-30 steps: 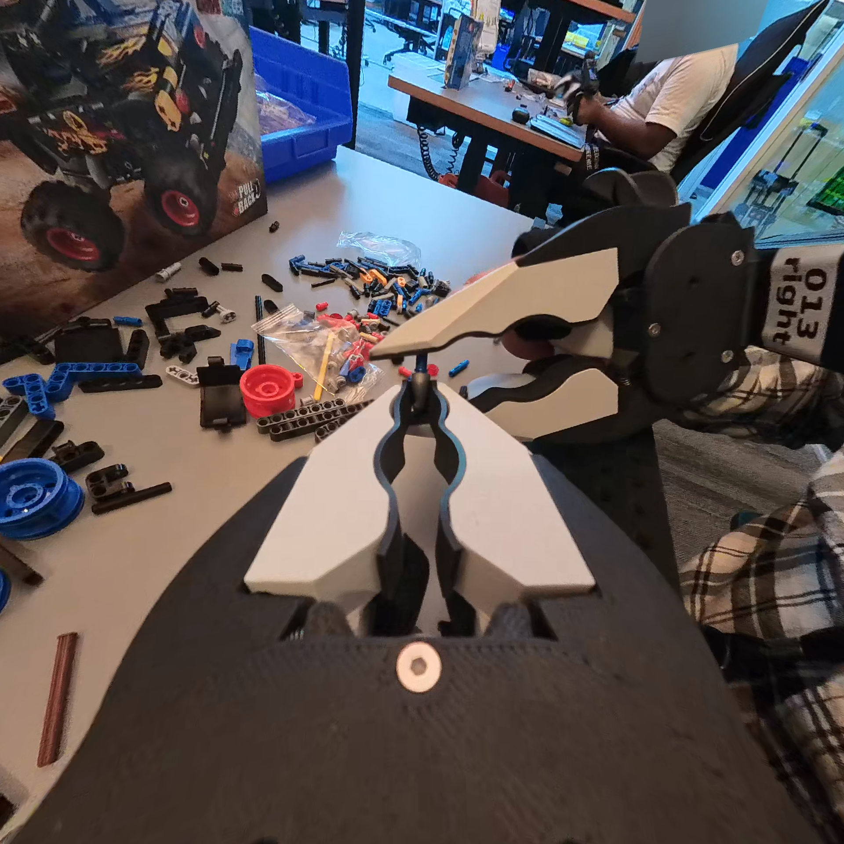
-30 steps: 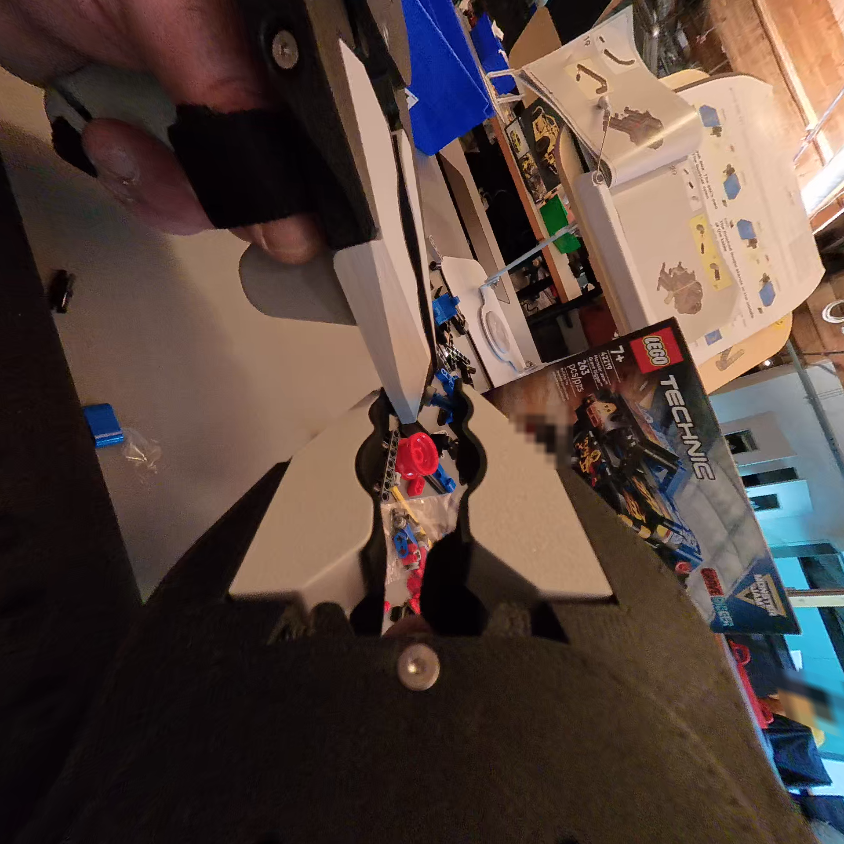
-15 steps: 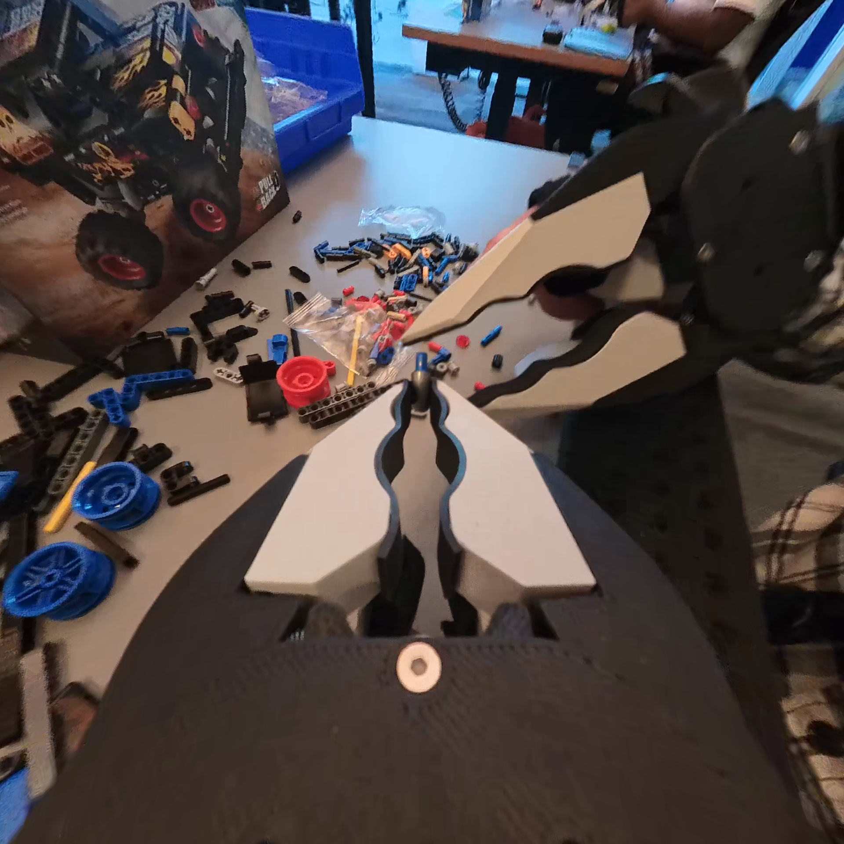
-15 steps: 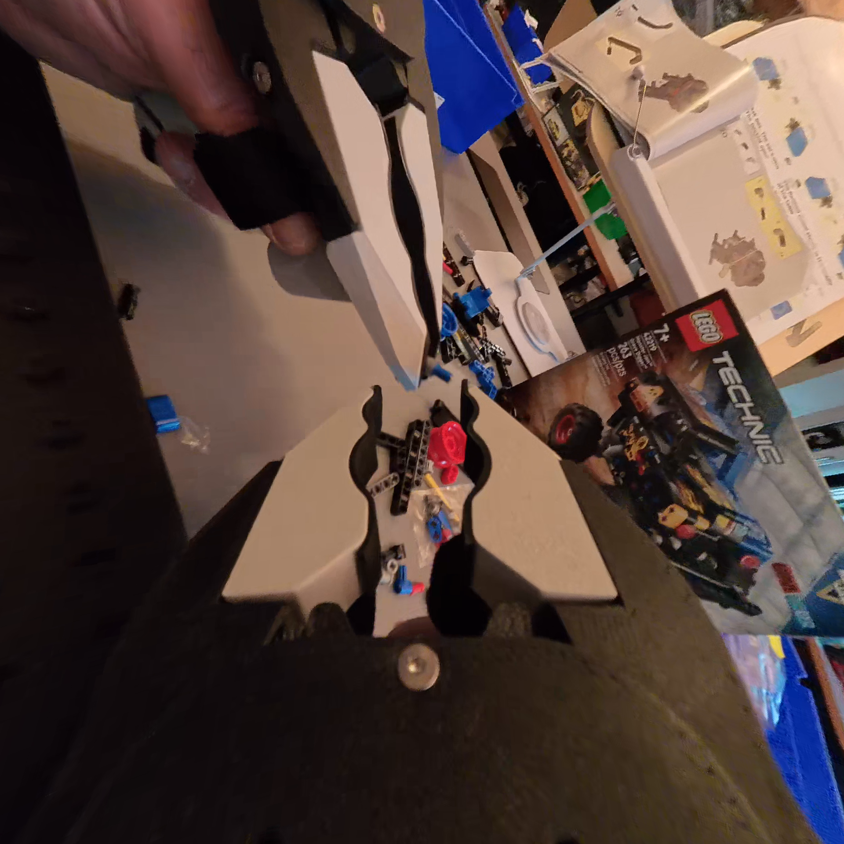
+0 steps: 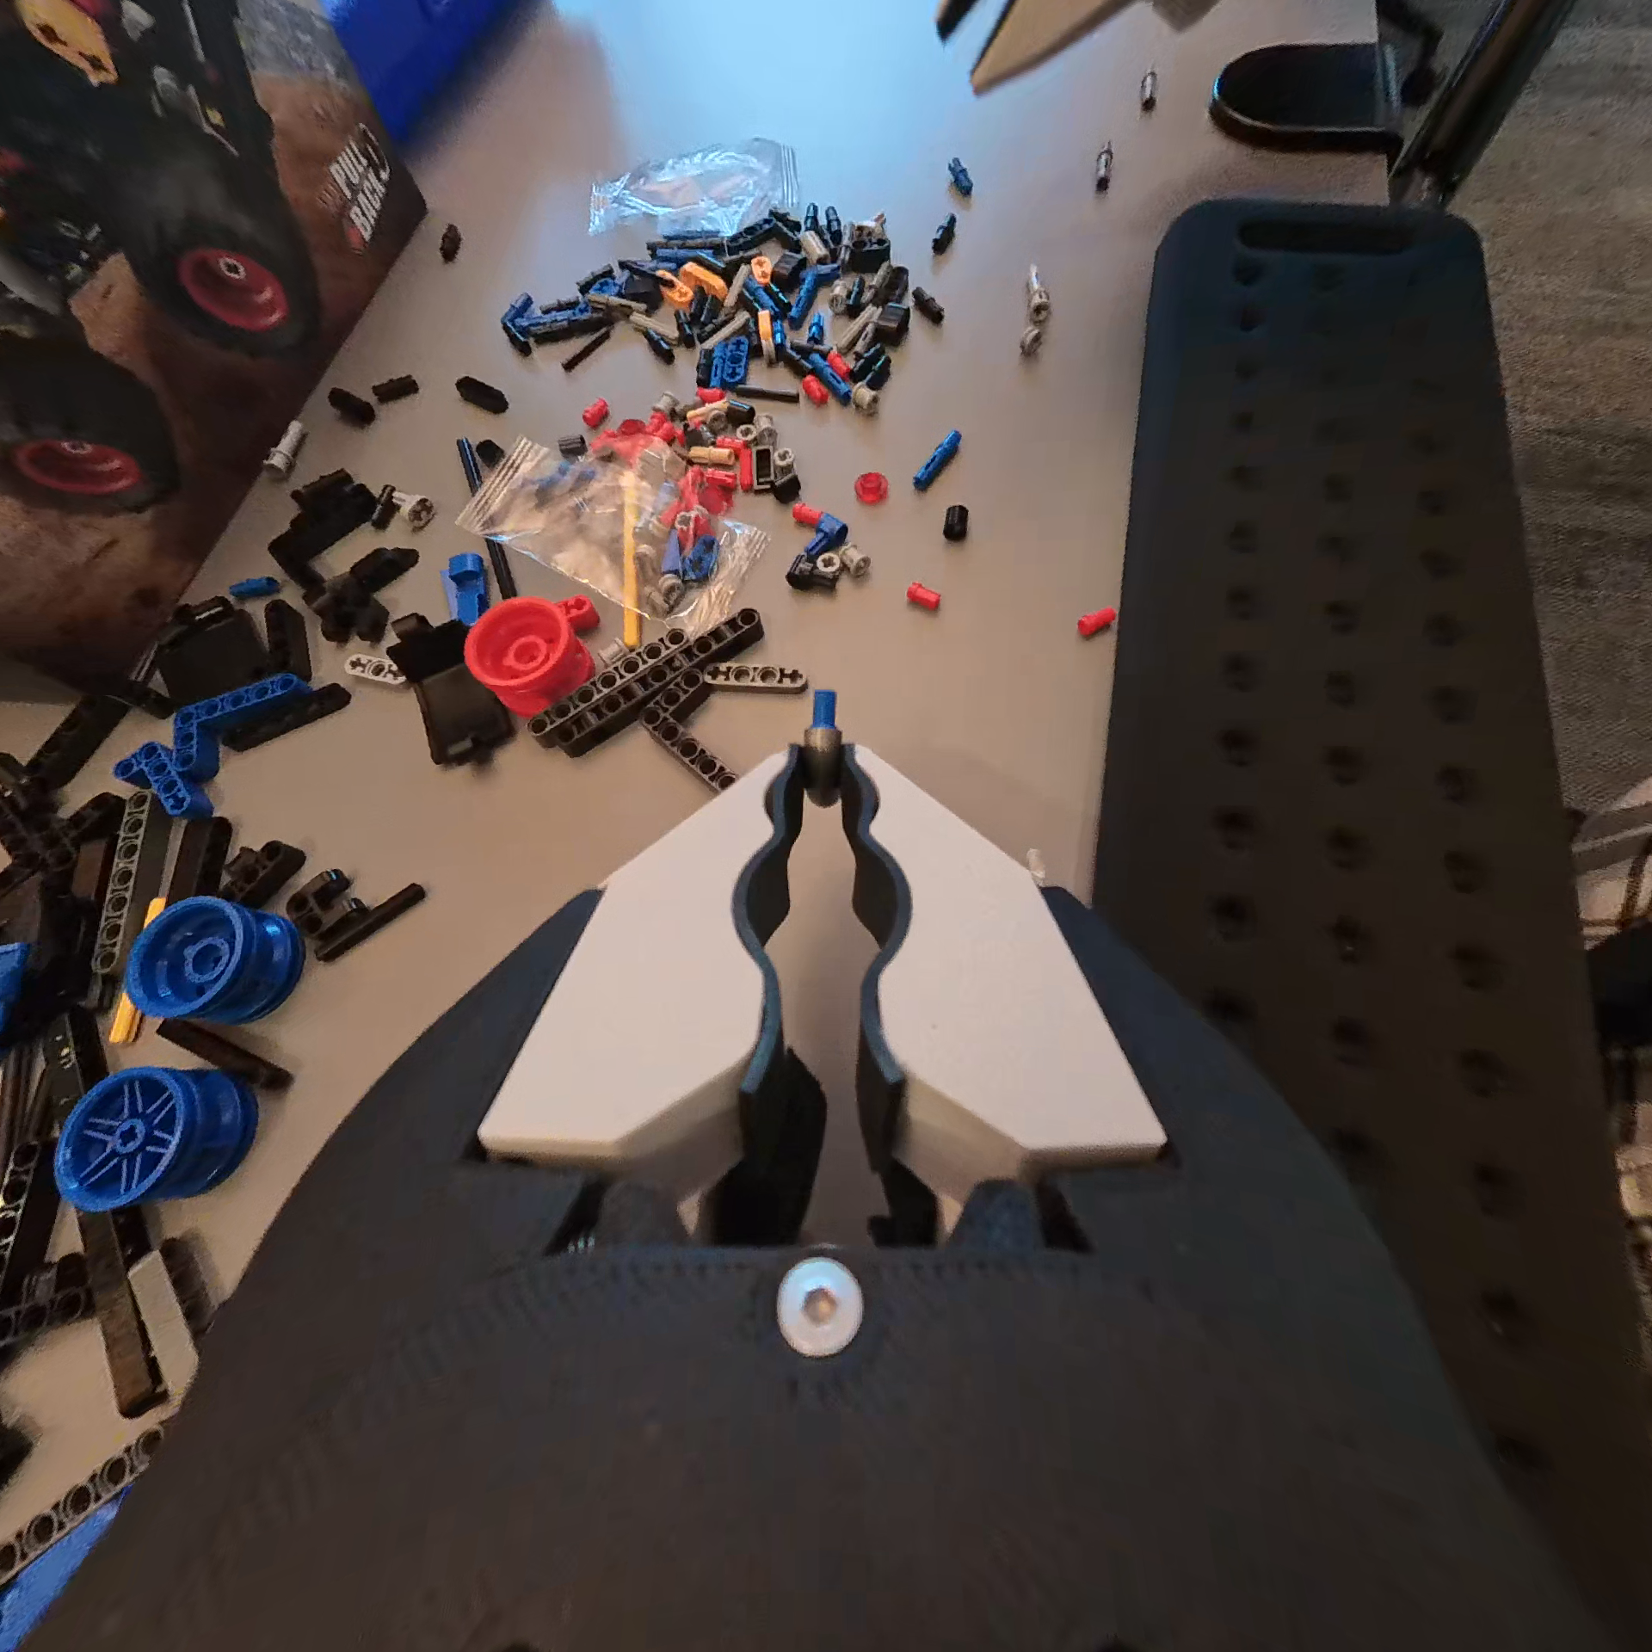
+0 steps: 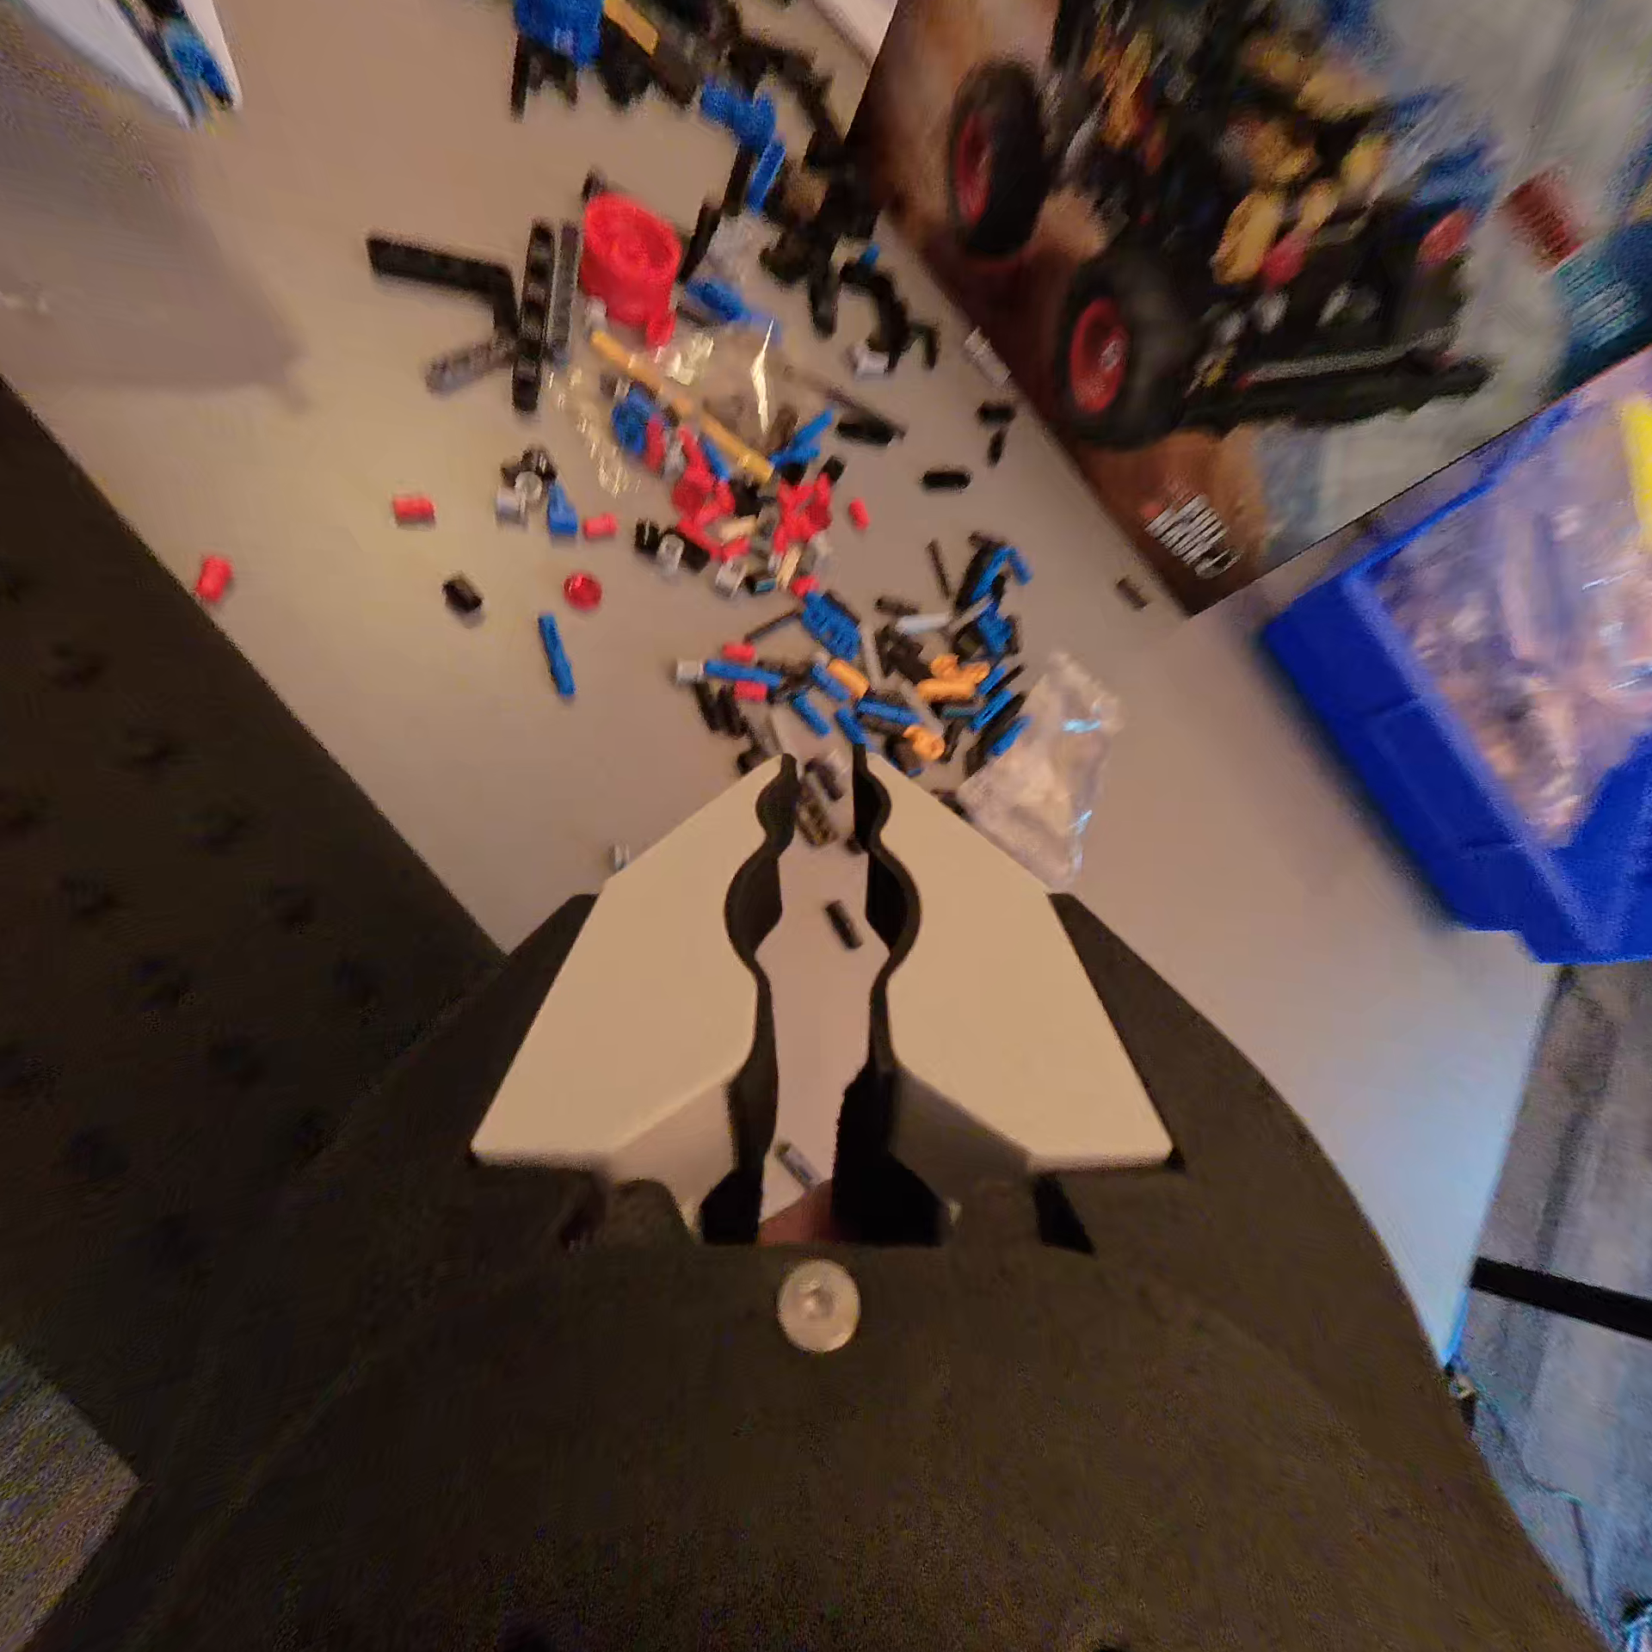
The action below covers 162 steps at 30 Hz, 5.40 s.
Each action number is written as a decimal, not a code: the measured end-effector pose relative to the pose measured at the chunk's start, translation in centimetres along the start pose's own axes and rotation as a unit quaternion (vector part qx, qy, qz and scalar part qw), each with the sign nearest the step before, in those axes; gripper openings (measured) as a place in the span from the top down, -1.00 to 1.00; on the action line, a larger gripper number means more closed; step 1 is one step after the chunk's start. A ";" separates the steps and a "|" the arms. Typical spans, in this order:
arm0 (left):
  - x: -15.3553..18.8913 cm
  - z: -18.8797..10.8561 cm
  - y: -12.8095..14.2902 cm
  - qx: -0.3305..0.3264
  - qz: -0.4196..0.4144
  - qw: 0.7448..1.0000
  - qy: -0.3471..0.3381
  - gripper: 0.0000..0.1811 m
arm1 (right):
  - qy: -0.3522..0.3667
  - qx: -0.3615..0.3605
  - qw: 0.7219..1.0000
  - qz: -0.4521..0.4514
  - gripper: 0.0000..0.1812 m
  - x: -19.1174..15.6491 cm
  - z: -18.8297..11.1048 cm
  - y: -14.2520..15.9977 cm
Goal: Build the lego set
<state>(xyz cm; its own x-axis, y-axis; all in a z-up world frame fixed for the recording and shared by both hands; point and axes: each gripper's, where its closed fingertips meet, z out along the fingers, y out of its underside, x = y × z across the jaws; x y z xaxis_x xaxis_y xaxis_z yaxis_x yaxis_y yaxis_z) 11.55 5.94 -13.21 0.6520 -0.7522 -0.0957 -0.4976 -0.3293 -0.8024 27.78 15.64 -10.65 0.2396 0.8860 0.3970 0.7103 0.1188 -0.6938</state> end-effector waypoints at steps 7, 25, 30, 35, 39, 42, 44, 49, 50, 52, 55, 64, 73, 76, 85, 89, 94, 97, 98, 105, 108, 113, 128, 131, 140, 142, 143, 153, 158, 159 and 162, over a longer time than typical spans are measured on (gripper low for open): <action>-0.2 0.1 0.1 0.006 -0.011 1.000 0.001 0.94 | -0.072 -0.038 0.997 -0.019 0.83 -2.3 3.8 2.3; -0.4 0.9 1.1 -0.008 -0.005 1.000 -0.007 0.93 | -0.039 -0.065 0.997 0.029 0.82 3.3 5.0 4.6; -1.0 0.9 1.4 -0.013 -0.010 1.000 -0.012 0.93 | -0.053 -0.045 0.997 0.045 0.84 4.0 5.2 4.0; -1.2 1.0 1.7 -0.016 -0.015 1.000 -0.013 0.93 | -0.048 -0.049 0.995 0.069 0.83 5.6 6.5 4.6; -1.5 0.9 1.8 -0.016 -0.020 1.000 -0.016 0.93 | -0.070 -0.061 0.991 0.098 0.80 6.2 7.5 5.6; -1.5 1.0 1.9 -0.018 -0.020 0.999 -0.016 0.93 | -0.063 -0.060 0.990 0.113 0.78 7.4 7.8 6.0; -1.6 1.0 2.0 -0.020 -0.021 0.999 -0.018 0.93 | -0.048 -0.069 0.990 0.109 0.77 8.3 7.7 6.4; -2.0 1.1 2.3 -0.024 -0.025 0.999 -0.021 0.93 | -0.043 -0.042 0.994 0.093 0.77 8.7 7.0 4.4; -2.0 1.1 2.3 -0.025 -0.026 0.999 -0.021 0.93 | -0.044 -0.039 0.995 0.085 0.77 8.5 6.9 3.9; -2.1 1.1 2.4 -0.027 -0.028 0.999 -0.022 0.94 | -0.059 -0.031 0.995 0.070 0.77 7.5 6.9 2.8; -2.3 1.1 2.6 -0.029 -0.029 0.999 -0.024 0.94 | -0.090 -0.033 0.994 0.050 0.77 5.8 6.9 1.7; -2.7 1.0 2.7 -0.028 -0.033 0.999 -0.025 0.94 | -0.159 -0.040 0.986 -0.001 0.68 1.5 8.2 0.1; -2.8 1.1 2.7 -0.027 -0.033 0.999 -0.026 0.93 | -0.195 -0.013 0.981 -0.015 0.74 -0.5 8.4 -1.4; -2.7 1.2 2.6 -0.027 -0.032 0.999 -0.026 0.94 | -0.208 -0.007 0.978 -0.030 0.70 -1.7 9.2 -2.5; -2.6 1.2 2.5 -0.025 -0.030 0.999 -0.025 0.94 | -0.234 -0.009 0.971 -0.045 0.69 -4.2 11.5 -4.6; -2.5 1.2 2.5 -0.024 -0.028 0.999 -0.024 0.94 | -0.253 -0.003 0.966 -0.049 0.68 -5.5 11.6 -5.3; -2.5 1.2 2.4 -0.024 -0.026 0.999 -0.023 0.94 | -0.301 0.025 0.951 -0.064 0.66 -8.0 10.3 -6.7; -2.5 1.2 2.4 -0.022 -0.026 0.999 -0.025 0.94 | -0.272 0.031 0.960 -0.064 0.67 -6.6 10.1 -6.9; -2.5 1.1 2.3 -0.021 -0.026 0.999 -0.025 0.94 | -0.259 0.031 0.964 -0.054 0.69 -5.7 10.2 -6.9; -2.5 1.1 2.2 -0.020 -0.024 0.999 -0.028 0.93 | -0.217 -0.002 0.975 -0.047 0.81 -2.4 12.4 -5.3; -2.7 1.0 2.2 -0.019 -0.024 0.999 -0.031 0.94 | -0.206 -0.012 0.977 -0.053 0.79 -1.7 13.2 -5.1; -2.7 1.0 2.2 -0.019 -0.025 0.999 -0.031 0.94 | -0.194 -0.029 0.979 -0.055 0.76 -0.7 13.6 -4.6; -2.6 1.0 2.2 -0.021 -0.023 0.999 -0.032 0.94 | -0.228 -0.005 0.973 -0.039 0.61 -1.6 13.2 -5.6; -2.7 1.0 2.3 -0.021 -0.025 0.999 -0.033 0.94 | -0.245 0.001 0.968 -0.063 0.68 -3.5 12.8 -5.9; -2.8 1.0 2.3 -0.021 -0.027 0.999 -0.031 0.94 | -0.274 -0.006 0.957 -0.095 0.70 -6.3 11.7 -5.4; -2.8 0.9 2.3 -0.020 -0.027 0.999 -0.031 0.94 | -0.235 0.004 0.968 -0.085 0.70 -4.3 11.6 -5.8; -2.8 1.0 2.3 -0.020 -0.027 0.999 -0.031 0.94 | -0.214 0.011 0.974 -0.069 0.71 -2.8 11.8 -6.1; -3.0 0.9 2.2 -0.017 -0.030 0.999 -0.035 0.94 | -0.088 -0.046 0.992 0.074 0.69 7.0 19.0 -5.6; -2.7 0.9 2.0 -0.015 -0.028 0.999 -0.030 0.94 | -0.094 -0.068 0.984 0.138 0.82 7.3 20.1 -5.0; -2.7 0.9 2.0 -0.014 -0.028 0.999 -0.029 0.94 | -0.099 -0.066 0.982 0.147 0.82 7.3 20.2 -5.1; -2.6 0.8 1.9 -0.011 -0.028 0.999 -0.028 0.94 | -0.103 -0.066 0.981 0.150 0.82 7.3 20.3 -5.1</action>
<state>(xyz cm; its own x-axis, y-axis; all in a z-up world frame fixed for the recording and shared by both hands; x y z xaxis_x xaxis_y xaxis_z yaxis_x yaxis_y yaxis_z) 9.34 7.75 -14.95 0.7106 -0.6985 -0.0844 -0.4716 -0.3838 -0.7939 12.50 30.61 -16.38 0.3224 0.9454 0.0471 0.7113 -0.2092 -0.6710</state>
